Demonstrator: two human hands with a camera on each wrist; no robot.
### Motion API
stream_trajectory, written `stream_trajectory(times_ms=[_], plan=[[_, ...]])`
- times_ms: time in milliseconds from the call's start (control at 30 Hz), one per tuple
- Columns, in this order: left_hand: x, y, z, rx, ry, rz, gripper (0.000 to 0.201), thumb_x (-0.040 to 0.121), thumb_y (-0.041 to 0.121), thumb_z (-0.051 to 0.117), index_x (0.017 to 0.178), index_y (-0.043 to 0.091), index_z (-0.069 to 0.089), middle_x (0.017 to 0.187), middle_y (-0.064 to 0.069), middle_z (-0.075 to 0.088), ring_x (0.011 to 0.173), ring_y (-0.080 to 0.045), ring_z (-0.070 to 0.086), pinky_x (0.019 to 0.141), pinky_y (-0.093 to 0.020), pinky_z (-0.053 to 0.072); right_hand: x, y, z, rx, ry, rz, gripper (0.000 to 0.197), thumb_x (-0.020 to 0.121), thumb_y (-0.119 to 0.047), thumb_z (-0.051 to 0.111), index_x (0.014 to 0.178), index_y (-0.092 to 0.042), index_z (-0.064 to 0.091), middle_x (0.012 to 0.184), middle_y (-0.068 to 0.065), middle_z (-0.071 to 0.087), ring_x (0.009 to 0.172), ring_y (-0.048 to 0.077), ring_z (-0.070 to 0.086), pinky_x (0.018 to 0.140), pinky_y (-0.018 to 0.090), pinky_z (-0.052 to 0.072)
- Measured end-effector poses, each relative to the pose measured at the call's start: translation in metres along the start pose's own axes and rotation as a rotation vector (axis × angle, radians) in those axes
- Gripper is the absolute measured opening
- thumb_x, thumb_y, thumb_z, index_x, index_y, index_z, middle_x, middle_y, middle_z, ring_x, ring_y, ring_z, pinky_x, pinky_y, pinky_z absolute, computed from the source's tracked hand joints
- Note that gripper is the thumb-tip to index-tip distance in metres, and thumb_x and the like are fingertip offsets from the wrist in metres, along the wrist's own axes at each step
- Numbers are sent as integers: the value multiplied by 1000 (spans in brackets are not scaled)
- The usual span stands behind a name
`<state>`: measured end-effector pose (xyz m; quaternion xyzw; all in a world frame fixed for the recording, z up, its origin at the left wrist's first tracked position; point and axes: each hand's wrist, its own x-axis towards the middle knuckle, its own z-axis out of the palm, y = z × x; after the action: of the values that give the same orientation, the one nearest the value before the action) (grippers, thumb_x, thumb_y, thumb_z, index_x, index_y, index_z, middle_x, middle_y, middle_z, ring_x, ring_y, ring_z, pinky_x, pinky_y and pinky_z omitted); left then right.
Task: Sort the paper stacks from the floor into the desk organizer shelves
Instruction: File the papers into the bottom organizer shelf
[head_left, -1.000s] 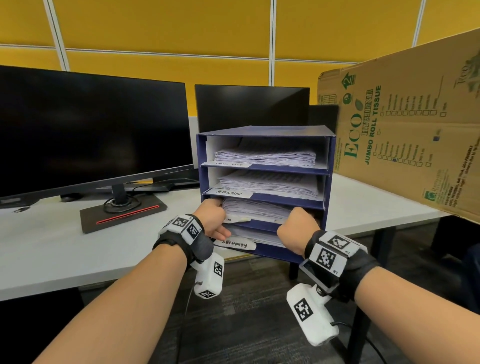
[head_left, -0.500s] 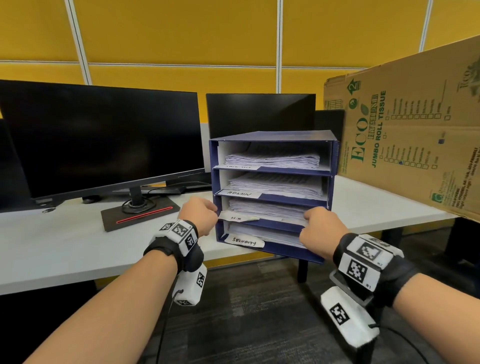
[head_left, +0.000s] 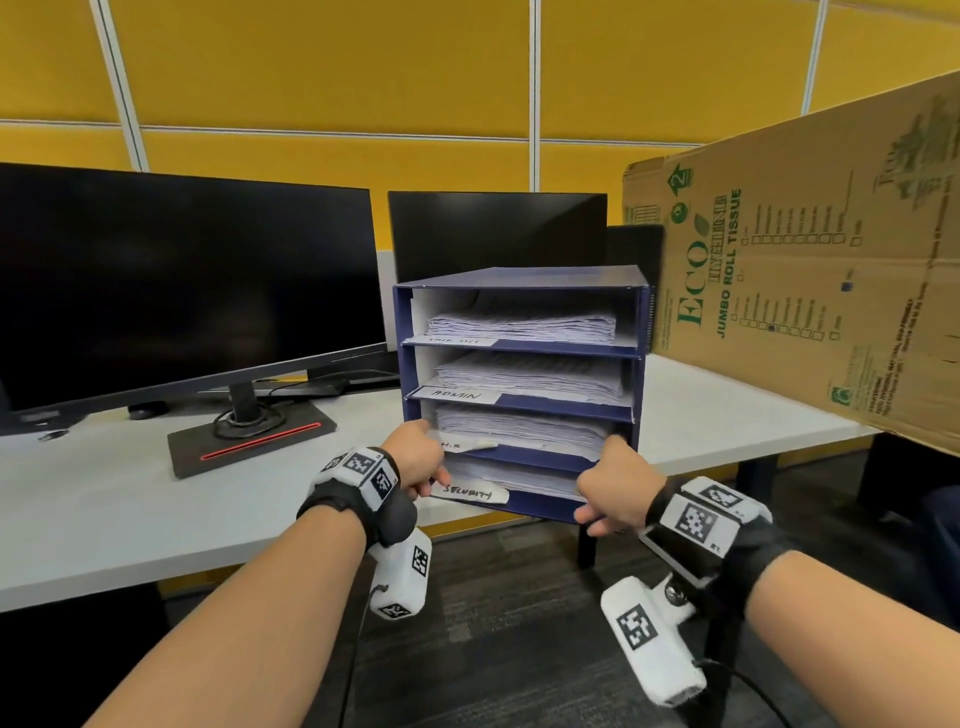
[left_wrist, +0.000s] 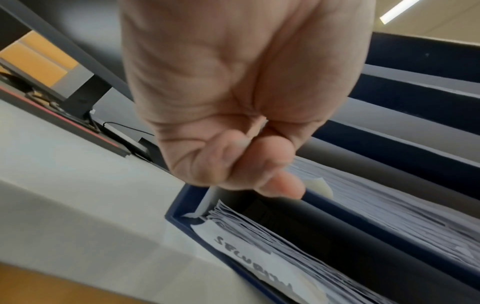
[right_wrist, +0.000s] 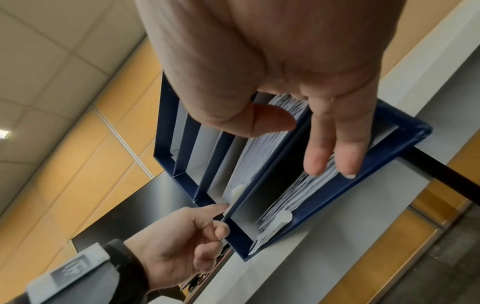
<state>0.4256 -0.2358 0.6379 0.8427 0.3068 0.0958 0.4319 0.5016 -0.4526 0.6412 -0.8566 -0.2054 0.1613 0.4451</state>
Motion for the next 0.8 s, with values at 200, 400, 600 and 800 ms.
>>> stream_trajectory(times_ms=[200, 400, 600, 800], plan=[[4, 2, 5, -23, -46, 8, 73, 89, -7, 27, 153, 25, 12, 68, -7, 60, 30, -11, 43, 33, -13, 31, 8, 11, 4, 17, 24, -53, 39, 85, 3, 47, 106, -19, 24, 77, 4, 49, 64, 22, 58, 65, 35, 58], [1, -2, 3, -18, -59, -16, 74, 92, -6, 29, 154, 29, 9, 69, -8, 61, 31, -11, 44, 33, -15, 32, 1, 9, 4, -8, 20, -78, 38, 84, 4, 46, 107, -18, 25, 75, 5, 50, 62, 22, 57, 68, 39, 57], [-11, 8, -10, 38, 487, 152, 28, 81, 1, 50, 95, 19, 68, 90, -10, 70, 70, -22, 63, 61, -30, 55, -21, -8, -9, -289, 231, -241, 13, 84, -8, 49, 97, -8, 53, 93, 9, 58, 86, 30, 57, 75, 32, 48], [-9, 26, -21, -207, 368, 163, 59, 85, -8, 39, 141, 11, 43, 73, -19, 66, 34, -18, 49, 33, -18, 33, -25, -26, -19, -239, 319, -330, 42, 83, -7, 50, 124, -8, 42, 110, 15, 59, 89, 31, 55, 78, 34, 48]])
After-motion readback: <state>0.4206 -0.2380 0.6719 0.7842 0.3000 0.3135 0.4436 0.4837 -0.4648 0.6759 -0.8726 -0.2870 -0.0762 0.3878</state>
